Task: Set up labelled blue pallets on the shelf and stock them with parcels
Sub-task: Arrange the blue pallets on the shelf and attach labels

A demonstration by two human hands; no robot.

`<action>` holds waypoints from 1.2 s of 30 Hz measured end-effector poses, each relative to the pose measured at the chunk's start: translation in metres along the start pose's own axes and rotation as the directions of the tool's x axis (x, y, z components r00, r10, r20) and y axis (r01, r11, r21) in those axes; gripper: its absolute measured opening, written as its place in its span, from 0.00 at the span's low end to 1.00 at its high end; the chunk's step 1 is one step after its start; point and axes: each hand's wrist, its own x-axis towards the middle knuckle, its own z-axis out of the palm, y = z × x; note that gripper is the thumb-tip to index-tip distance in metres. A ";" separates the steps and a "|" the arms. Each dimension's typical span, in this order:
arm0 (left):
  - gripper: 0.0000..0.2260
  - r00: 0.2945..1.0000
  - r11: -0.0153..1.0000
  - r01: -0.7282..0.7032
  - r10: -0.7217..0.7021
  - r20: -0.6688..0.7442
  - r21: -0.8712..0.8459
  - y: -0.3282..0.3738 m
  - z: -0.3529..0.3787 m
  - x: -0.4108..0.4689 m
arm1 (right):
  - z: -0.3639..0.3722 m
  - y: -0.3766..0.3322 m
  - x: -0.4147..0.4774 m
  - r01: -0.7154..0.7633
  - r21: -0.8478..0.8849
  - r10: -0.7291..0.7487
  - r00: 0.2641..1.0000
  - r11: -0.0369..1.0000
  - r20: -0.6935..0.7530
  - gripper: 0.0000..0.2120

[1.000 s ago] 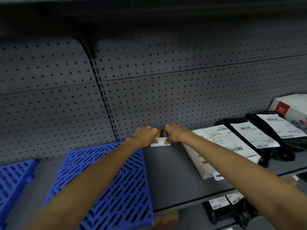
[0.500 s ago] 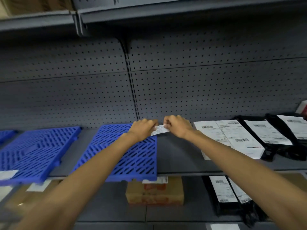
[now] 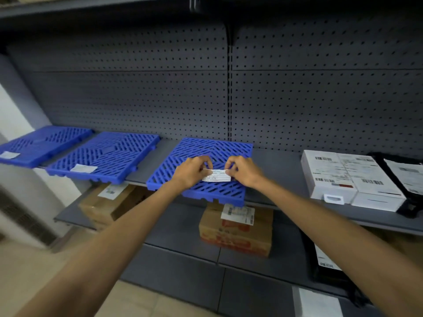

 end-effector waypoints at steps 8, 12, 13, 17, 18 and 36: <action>0.01 0.998 0.999 0.035 -0.035 0.045 0.008 -0.029 -0.015 -0.011 | 0.013 -0.032 0.007 0.029 -0.079 -0.015 0.985 0.996 0.169 0.04; 0.01 0.989 0.999 0.038 -0.036 0.141 -0.014 -0.048 -0.025 -0.019 | 0.018 -0.054 0.013 0.047 -0.085 -0.023 0.963 0.995 0.269 0.04; 0.01 0.988 0.999 0.039 -0.034 0.149 -0.030 -0.053 -0.026 -0.021 | 0.021 -0.059 0.014 0.051 -0.103 -0.021 0.960 0.993 0.278 0.05; 0.02 0.986 0.998 0.053 -0.047 0.160 -0.034 -0.060 -0.031 -0.022 | 0.028 -0.071 0.013 0.066 -0.207 -0.007 0.962 0.976 0.271 0.07; 0.02 0.987 0.998 0.054 -0.048 0.155 -0.034 -0.061 -0.032 -0.022 | 0.027 -0.073 0.014 0.057 -0.209 0.002 0.963 0.976 0.271 0.08; 0.09 0.969 0.940 -0.180 0.119 0.217 0.290 -0.056 -0.045 -0.015 | 0.019 -0.094 0.004 0.006 -0.497 0.144 0.954 0.868 0.262 0.11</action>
